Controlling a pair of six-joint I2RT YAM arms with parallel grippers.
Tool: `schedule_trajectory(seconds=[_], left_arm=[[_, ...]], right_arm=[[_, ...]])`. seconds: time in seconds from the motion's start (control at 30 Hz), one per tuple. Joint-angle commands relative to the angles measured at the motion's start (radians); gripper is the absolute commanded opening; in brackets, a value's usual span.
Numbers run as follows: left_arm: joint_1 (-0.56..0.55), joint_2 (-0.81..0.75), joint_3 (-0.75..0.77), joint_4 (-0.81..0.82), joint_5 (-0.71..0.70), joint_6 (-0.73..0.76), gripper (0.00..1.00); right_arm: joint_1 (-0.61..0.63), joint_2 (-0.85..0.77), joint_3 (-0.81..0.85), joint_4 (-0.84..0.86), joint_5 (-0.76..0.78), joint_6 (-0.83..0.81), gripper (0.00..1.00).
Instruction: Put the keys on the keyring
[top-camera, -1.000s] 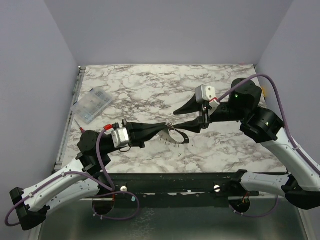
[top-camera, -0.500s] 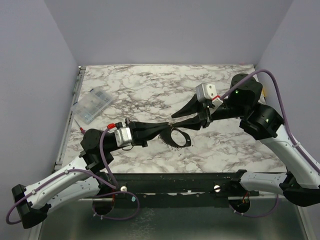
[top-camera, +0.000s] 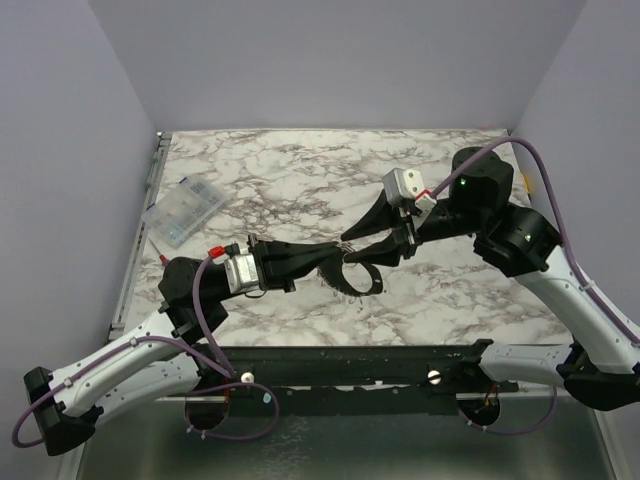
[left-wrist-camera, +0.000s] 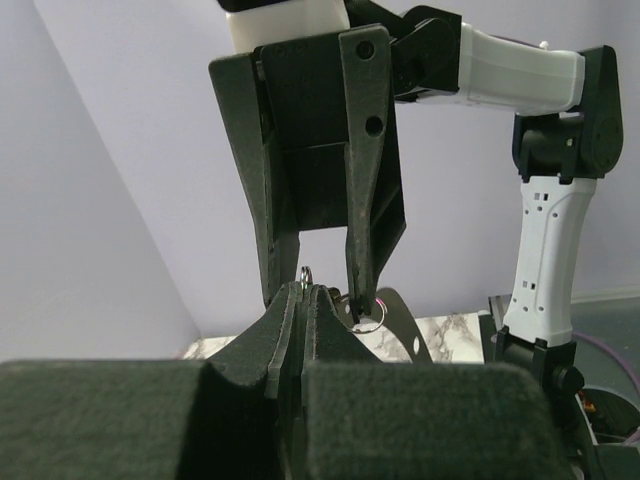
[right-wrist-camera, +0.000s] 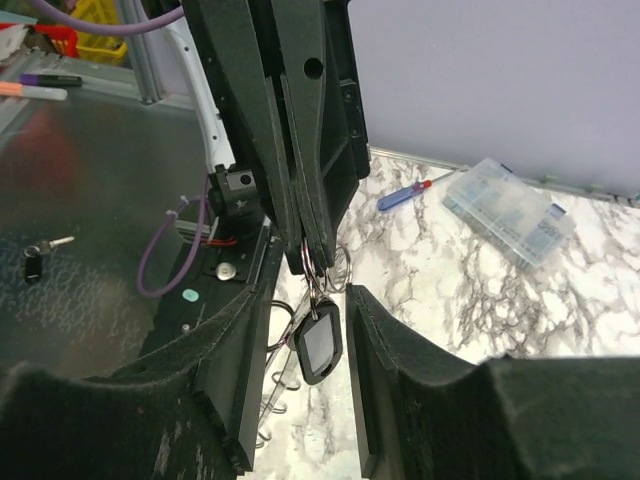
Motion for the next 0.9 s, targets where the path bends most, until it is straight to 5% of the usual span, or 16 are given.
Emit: schedule_trajectory(seconds=[0.0, 0.3, 0.53, 0.87], left_arm=[[0.004, -0.009, 0.044, 0.062, 0.023, -0.011, 0.00], [0.003, 0.009, 0.047, 0.073, 0.027, -0.013, 0.00], [0.004, 0.008, 0.040, 0.081, 0.023, -0.018, 0.00], [0.004, -0.002, 0.028, 0.087, 0.000, -0.019, 0.00]], right_arm=[[0.002, 0.022, 0.023, -0.052, -0.049, -0.009, 0.41], [0.001, 0.034, 0.041, -0.043, -0.062, -0.014, 0.35], [0.001, 0.035, 0.037, -0.049, -0.048, -0.025, 0.01], [0.001, 0.048, 0.043, -0.071, -0.024, -0.045, 0.01]])
